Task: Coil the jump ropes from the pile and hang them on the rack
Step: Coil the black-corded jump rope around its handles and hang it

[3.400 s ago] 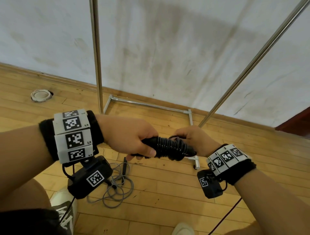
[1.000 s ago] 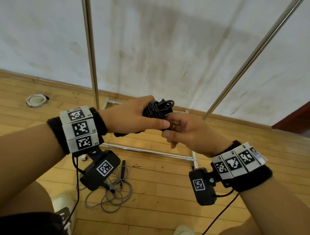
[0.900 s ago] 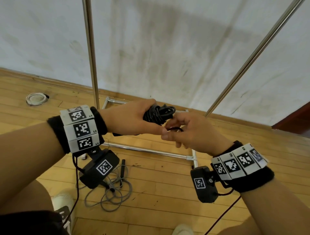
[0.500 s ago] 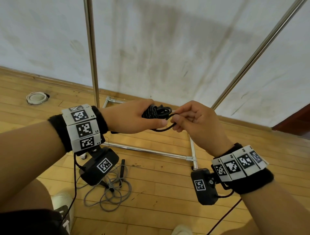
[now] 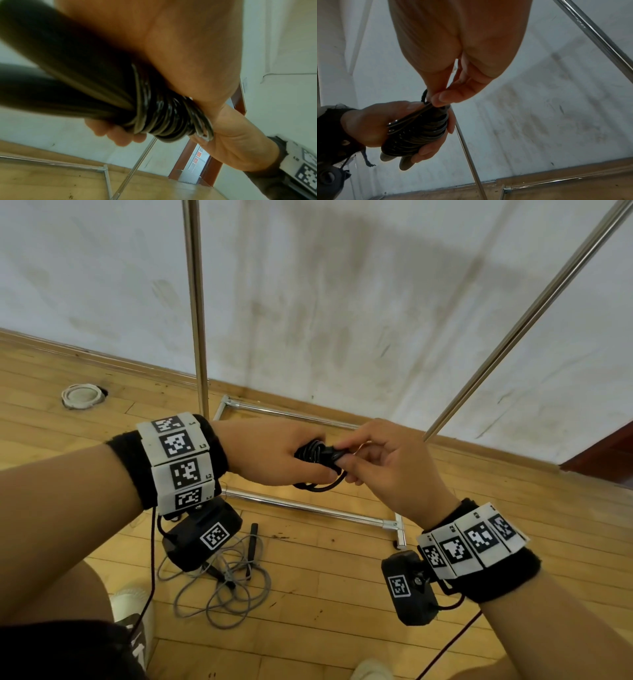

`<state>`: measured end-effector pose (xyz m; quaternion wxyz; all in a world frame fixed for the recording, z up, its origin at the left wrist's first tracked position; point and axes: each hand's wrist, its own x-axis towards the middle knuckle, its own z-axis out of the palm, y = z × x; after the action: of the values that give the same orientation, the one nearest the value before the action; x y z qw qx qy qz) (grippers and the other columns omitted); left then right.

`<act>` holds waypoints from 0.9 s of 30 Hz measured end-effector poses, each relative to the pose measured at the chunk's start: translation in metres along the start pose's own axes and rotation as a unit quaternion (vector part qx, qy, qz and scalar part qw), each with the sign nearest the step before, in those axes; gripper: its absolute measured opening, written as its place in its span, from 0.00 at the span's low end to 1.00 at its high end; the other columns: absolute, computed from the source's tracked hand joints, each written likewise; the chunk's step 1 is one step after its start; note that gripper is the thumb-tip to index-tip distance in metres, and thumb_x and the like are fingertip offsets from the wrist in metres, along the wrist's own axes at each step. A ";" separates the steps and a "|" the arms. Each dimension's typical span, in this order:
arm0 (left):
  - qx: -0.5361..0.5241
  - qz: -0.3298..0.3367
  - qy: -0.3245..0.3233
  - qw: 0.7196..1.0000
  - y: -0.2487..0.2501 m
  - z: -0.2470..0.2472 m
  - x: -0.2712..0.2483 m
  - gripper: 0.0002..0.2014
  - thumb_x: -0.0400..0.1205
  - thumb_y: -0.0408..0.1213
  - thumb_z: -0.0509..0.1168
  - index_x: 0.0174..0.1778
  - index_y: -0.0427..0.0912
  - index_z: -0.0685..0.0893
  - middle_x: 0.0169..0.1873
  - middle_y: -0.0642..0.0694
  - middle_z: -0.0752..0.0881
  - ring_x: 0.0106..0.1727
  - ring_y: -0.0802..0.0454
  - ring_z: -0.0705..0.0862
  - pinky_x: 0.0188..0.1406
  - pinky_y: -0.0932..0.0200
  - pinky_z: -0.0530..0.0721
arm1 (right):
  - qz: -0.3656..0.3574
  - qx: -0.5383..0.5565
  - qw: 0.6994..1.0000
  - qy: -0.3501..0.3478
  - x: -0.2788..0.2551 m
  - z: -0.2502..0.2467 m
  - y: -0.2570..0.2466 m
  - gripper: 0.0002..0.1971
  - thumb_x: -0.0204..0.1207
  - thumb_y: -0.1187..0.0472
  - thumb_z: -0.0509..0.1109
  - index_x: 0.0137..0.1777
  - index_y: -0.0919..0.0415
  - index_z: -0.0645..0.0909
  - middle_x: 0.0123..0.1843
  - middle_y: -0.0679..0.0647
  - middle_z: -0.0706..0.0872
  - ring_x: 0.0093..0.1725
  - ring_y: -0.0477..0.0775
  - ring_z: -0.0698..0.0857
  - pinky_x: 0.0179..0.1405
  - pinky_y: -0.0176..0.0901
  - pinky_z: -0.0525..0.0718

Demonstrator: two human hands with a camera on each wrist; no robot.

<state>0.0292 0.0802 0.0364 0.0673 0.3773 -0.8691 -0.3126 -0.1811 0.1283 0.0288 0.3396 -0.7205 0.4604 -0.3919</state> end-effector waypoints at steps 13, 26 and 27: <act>-0.225 -0.004 -0.039 0.974 0.004 -0.005 -0.004 0.18 0.81 0.58 0.63 0.55 0.47 0.80 0.38 0.45 0.84 0.33 0.52 0.83 0.35 0.55 0.86 | 0.030 0.141 0.989 -0.035 0.003 -0.013 -0.016 0.13 0.74 0.75 0.73 0.58 0.70 0.84 0.47 0.69 0.87 0.41 0.52 0.84 0.44 0.41 0.85; -0.178 0.023 -0.021 0.983 0.014 0.004 -0.002 0.18 0.77 0.63 0.68 0.57 0.59 0.80 0.38 0.44 0.86 0.34 0.48 0.85 0.34 0.45 0.88 | -0.007 0.021 0.998 0.061 0.003 -0.010 -0.010 0.05 0.73 0.66 0.79 0.42 0.56 0.86 0.40 0.56 0.90 0.44 0.66 0.88 0.45 0.66 0.88; -0.160 0.025 -0.012 0.987 0.014 0.005 -0.002 0.16 0.78 0.63 0.67 0.56 0.59 0.80 0.37 0.49 0.87 0.34 0.51 0.86 0.34 0.51 0.88 | -0.002 0.017 0.998 0.055 0.003 -0.009 -0.009 0.05 0.73 0.66 0.78 0.43 0.55 0.86 0.40 0.55 0.90 0.44 0.63 0.89 0.45 0.61 0.89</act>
<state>0.0202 0.0912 0.0409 0.1244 0.3360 -0.8180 -0.4501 -0.1850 0.1273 0.0413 0.3247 -0.6932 0.4702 -0.4393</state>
